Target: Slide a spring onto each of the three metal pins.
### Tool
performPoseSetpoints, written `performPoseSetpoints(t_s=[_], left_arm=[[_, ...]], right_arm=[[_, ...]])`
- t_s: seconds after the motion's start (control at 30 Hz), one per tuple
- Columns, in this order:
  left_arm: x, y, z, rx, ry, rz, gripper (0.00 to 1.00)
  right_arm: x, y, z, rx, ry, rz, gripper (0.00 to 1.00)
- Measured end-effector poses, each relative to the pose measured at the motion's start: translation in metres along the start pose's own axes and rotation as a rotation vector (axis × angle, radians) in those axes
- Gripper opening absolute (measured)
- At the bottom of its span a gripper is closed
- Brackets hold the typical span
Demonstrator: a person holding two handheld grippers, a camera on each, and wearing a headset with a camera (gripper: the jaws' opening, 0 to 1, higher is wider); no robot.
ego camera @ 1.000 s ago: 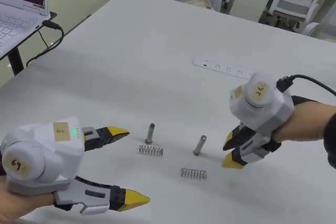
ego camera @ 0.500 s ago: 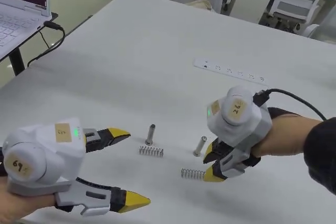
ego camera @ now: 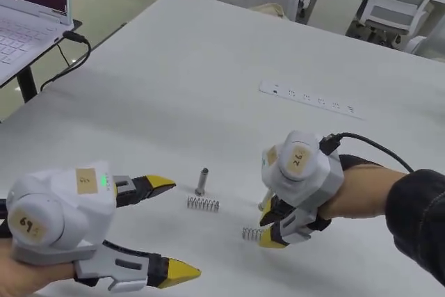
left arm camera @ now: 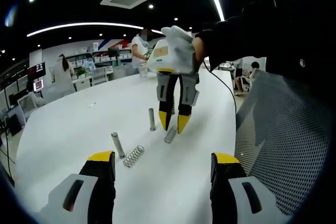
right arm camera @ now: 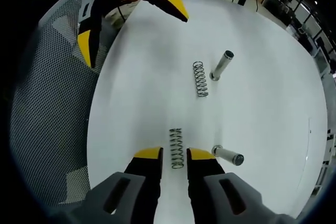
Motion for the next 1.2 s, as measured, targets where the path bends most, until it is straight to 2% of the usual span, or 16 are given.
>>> performPoseSetpoints(t_s=[0.63, 0.97, 1.1, 1.2], left_arm=[[0.000, 0.000, -0.003, -0.006, 0.011, -0.001, 0.68], [0.001, 0.001, -0.006, -0.003, 0.032, 0.009, 0.67], [0.003, -0.002, -0.007, 0.012, 0.050, 0.014, 0.65], [0.005, -0.008, -0.006, 0.034, 0.068, 0.021, 0.63]], right_arm=[[0.012, 0.000, -0.002, -0.019, -0.004, 0.027, 0.12], [0.012, -0.001, -0.003, -0.057, 0.013, 0.044, 0.08], [0.010, -0.002, -0.002, -0.049, 0.007, 0.043, 0.08], [0.002, -0.007, 0.002, -0.050, 0.002, 0.039, 0.08]])
Point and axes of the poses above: the centre of the closed fingertips' face, and the gripper's own axes: x roughly forward along the fingers, z roughly to its left, y roughly out of its underside, the point moved 10 cm from there along -x, roughly backward along the fingers, and after that the axes turned 4 degrees about -y, right-handed, at the moved point
